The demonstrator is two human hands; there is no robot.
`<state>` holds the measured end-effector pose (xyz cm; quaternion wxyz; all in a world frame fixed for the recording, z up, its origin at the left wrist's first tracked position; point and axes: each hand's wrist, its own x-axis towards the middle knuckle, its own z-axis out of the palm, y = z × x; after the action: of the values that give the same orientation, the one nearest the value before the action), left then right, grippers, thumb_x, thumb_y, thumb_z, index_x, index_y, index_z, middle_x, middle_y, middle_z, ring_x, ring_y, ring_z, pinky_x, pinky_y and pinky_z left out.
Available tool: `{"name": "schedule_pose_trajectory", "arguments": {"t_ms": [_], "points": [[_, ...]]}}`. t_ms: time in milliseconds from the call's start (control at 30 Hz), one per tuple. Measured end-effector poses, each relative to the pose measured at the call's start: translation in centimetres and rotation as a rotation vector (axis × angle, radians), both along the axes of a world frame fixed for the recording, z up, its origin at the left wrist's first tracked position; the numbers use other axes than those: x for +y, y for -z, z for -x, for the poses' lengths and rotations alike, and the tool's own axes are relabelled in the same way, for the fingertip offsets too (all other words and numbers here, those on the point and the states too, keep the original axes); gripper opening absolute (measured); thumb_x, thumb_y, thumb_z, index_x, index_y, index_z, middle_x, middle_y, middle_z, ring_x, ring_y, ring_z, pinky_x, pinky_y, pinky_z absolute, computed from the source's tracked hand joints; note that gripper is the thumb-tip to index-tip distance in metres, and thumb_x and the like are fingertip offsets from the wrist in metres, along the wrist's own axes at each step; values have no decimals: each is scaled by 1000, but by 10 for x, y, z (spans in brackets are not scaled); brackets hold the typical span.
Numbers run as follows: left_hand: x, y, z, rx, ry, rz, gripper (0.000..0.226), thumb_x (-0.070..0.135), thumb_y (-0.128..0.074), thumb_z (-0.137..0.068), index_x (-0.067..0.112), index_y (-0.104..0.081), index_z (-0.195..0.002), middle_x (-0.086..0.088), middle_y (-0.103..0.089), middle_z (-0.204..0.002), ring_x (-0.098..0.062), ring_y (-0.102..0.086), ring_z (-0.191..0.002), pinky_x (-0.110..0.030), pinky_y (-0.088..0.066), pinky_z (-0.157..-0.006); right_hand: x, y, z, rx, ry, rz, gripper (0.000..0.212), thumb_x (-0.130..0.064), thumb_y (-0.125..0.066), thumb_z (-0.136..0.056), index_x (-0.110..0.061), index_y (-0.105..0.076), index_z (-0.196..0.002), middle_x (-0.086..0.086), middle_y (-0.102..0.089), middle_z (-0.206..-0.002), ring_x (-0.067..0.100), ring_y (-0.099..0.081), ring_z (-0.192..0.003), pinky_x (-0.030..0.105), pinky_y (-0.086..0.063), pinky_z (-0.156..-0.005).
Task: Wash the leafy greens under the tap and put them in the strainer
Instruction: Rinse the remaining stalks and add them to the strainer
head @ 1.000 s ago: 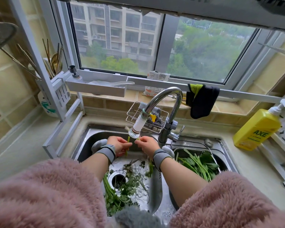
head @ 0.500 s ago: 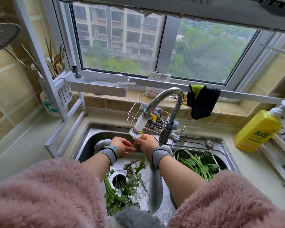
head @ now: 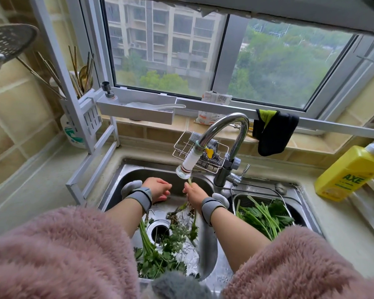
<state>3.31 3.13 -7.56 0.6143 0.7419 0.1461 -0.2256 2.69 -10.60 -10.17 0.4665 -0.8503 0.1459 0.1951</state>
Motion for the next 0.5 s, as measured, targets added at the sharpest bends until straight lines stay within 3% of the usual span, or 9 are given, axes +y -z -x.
{"name": "schedule_pose_trajectory", "arguments": {"t_ms": [67,167,233,300,400,500], "points": [[-1,-1,0,-41,1,-9,21,3,-56,-91,9,-57,-71,-9,-56,-67,-13,-51,-59,-14,-46,-47,-3,0,-4,-36,40,-10,33,-27,-28,-101,-13,-49,-78,-1,-39,-70,14,-39,-61,28,-32,-60],[-8,-6,0,-83,24,-17,22,1,-60,-88,8,-59,-67,-8,-57,-62,-15,-48,-54,-15,-43,-45,-4,3,-8,-51,95,-32,46,-50,-23,-98,-12,-49,-101,0,-44,-76,13,-39,-64,29,-27,-56],[-14,-8,-1,-113,38,-32,21,-2,-65,-83,8,-58,-66,-8,-57,-61,-14,-49,-53,-17,-44,-48,-7,3,-10,-44,108,-8,46,-48,-22,-98,-12,-46,-112,6,-45,-85,13,-38,-64,26,-25,-55],[-20,-11,-2,-107,34,31,18,-6,-63,-83,5,-57,-70,-6,-60,-58,-11,-55,-48,-16,-47,-50,-12,-2,-9,-46,56,14,24,-28,-26,-101,-13,-45,-98,5,-41,-79,8,-31,-59,28,-31,-59],[-30,-16,-5,-46,-2,235,12,-10,-55,-86,1,-59,-86,-6,-64,-59,-6,-60,-44,-14,-52,-50,-27,0,-9,-33,57,46,35,-14,-31,-99,-20,-42,-67,-4,-38,-67,5,-34,-57,19,-32,-56],[-37,-16,-6,-9,-65,335,11,-11,-50,-88,-6,-60,-92,-4,-66,-52,-7,-63,-44,-16,-54,-50,-38,8,-9,-14,97,64,37,-11,-37,-97,-20,-47,-62,-3,-44,-63,11,-39,-55,21,-31,-53]]}}
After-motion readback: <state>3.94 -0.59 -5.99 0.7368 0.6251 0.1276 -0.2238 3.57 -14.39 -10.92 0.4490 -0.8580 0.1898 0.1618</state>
